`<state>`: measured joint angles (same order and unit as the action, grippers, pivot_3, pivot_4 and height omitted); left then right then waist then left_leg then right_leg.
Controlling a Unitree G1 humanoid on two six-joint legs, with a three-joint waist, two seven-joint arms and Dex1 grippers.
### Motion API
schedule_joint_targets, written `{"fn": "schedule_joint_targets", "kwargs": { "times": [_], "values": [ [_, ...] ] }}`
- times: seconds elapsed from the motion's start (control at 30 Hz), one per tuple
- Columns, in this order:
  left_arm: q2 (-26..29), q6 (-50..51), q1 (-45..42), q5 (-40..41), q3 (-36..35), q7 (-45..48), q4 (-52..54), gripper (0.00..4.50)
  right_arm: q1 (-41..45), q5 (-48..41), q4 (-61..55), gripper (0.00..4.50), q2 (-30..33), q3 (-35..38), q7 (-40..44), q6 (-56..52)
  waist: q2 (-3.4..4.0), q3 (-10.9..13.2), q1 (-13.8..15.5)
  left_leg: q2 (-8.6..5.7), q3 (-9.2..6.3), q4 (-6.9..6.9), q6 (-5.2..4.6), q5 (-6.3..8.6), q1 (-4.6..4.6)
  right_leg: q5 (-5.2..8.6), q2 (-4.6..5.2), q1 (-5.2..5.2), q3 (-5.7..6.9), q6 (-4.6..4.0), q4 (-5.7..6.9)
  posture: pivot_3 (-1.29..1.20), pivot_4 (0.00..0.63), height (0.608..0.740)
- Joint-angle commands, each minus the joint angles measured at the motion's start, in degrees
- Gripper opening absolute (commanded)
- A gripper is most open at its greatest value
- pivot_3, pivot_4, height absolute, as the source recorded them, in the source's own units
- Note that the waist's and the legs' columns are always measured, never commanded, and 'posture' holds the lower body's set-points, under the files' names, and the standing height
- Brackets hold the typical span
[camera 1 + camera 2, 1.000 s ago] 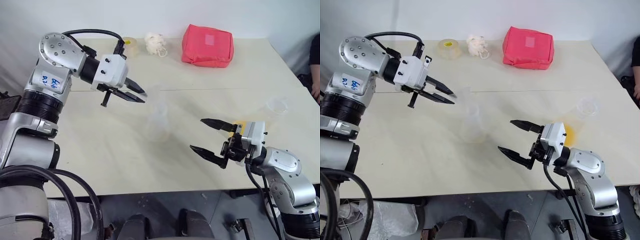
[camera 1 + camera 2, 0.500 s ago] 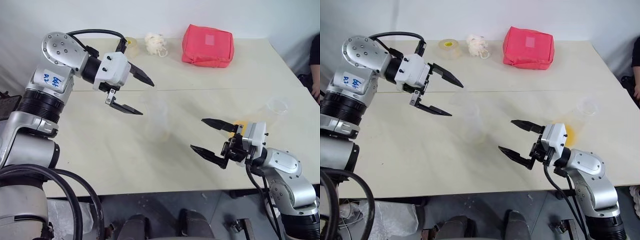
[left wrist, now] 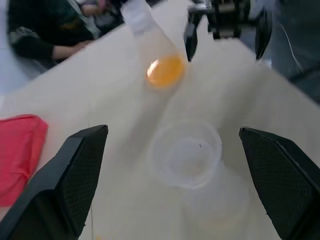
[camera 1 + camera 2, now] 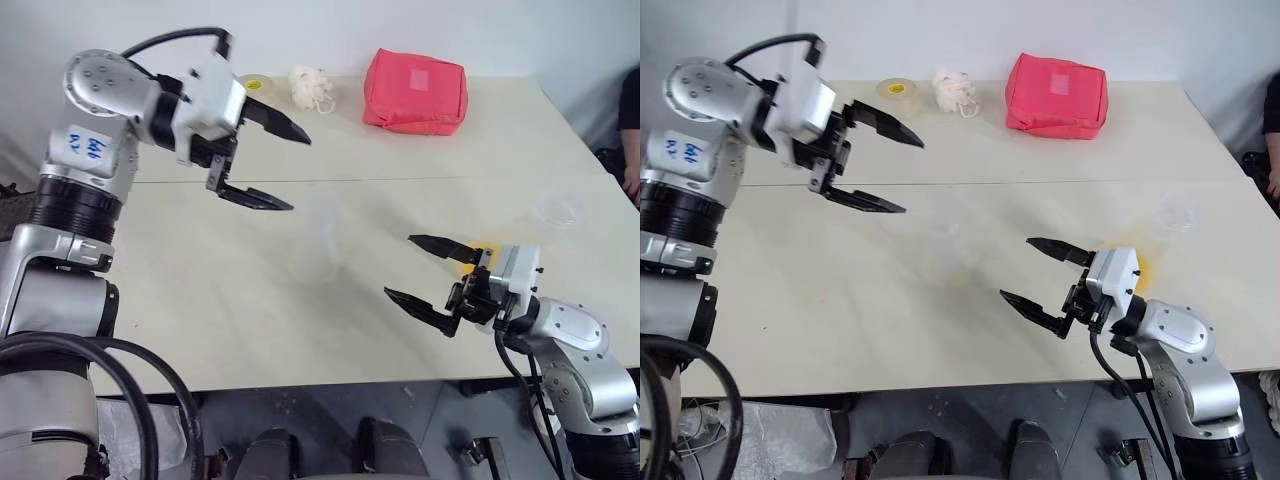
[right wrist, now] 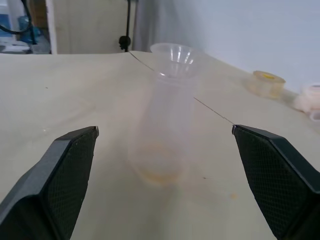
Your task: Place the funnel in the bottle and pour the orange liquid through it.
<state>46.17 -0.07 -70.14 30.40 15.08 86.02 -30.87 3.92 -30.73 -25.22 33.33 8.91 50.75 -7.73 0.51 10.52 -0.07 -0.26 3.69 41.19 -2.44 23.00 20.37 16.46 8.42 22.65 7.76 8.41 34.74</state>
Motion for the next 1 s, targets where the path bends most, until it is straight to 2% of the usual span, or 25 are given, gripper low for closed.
{"fn": "schedule_joint_targets", "kwargs": {
  "times": [0.03,0.07,0.2,0.27,0.33,0.5,0.67,0.8,1.0],
  "values": [
    [0.54,5.59,3.93,2.38,-6.15,1.32,3.39,4.48,-1.67,0.39,-3.87,4.50,0.66,3.54,-3.32,0.10,-0.03,0.02,0.00,0.01,-0.01,0.02,0.00,0.00,0.00,0.00,0.00,0.01,0.01,0.00,0.01,0.00,0.150,0.740],
    [0.18,6.44,4.40,2.02,-6.93,0.96,4.13,4.48,-1.96,0.30,-3.93,4.50,0.81,3.82,-3.47,0.14,-0.05,0.04,0.05,0.01,-0.01,0.06,0.00,0.00,0.02,0.00,-0.01,0.01,0.01,0.00,0.03,0.00,0.150,0.740],
    [0.66,7.87,19.56,2.12,-15.18,-7.66,6.98,4.48,-7.19,4.34,-11.43,4.50,-1.53,6.23,-15.08,-4.46,0.02,0.00,0.09,0.12,-0.06,0.13,0.00,0.00,0.01,0.00,0.06,0.00,-0.07,0.00,0.12,0.00,0.150,0.740],
    [-1.46,9.21,26.57,3.94,-18.87,-9.52,9.23,4.48,-11.73,5.26,-16.67,4.50,-4.15,7.24,-21.77,-8.28,0.05,-0.02,0.06,0.16,-0.07,0.03,0.00,0.00,-0.08,0.00,0.09,0.00,-0.10,0.00,0.24,0.00,0.150,0.740],
    [-3.42,9.95,29.65,4.95,-21.07,-10.51,10.87,4.48,-15.00,5.23,-20.31,4.50,-6.37,8.05,-26.11,-10.81,-0.01,0.01,0.37,0.16,-0.11,0.01,0.00,0.00,-0.06,0.00,0.08,0.01,-0.09,0.00,0.26,0.00,0.150,0.740],
    [-7.28,12.61,33.66,5.85,-22.69,-10.98,11.61,4.48,-21.47,9.05,-26.29,4.50,-12.95,9.37,-35.73,-12.66,-0.17,0.04,1.66,0.10,-0.27,0.38,-0.01,-0.01,0.16,0.00,0.08,-0.06,-0.20,0.00,0.18,0.00,0.150,0.740],
    [-9.40,9.49,34.47,1.82,-21.50,-9.33,8.54,4.48,-24.80,12.15,-29.46,4.50,-19.26,11.98,-43.88,-13.35,-0.09,-0.01,1.35,-0.08,-0.03,0.19,0.00,-0.01,-0.07,0.00,0.03,-0.11,-0.25,0.00,0.18,0.00,0.150,0.740],
    [-11.10,9.87,35.09,0.90,-20.59,-9.40,9.84,4.48,-24.34,11.67,-28.12,4.50,-19.90,14.84,-45.68,-13.78,-0.08,-0.01,1.38,0.02,-0.03,0.02,0.17,-0.03,-0.10,0.03,-0.18,-0.05,-0.20,-0.06,0.15,0.00,0.150,0.740],
    [-11.92,10.53,36.73,1.13,-21.36,-9.44,12.04,4.48,-17.20,9.49,-22.05,4.50,-17.40,19.47,-45.91,-14.96,-0.07,-0.01,1.07,0.03,0.13,0.00,0.18,-0.03,-0.16,0.04,-0.19,-0.05,-0.36,-0.08,0.10,0.00,0.150,0.740]
  ]
}}
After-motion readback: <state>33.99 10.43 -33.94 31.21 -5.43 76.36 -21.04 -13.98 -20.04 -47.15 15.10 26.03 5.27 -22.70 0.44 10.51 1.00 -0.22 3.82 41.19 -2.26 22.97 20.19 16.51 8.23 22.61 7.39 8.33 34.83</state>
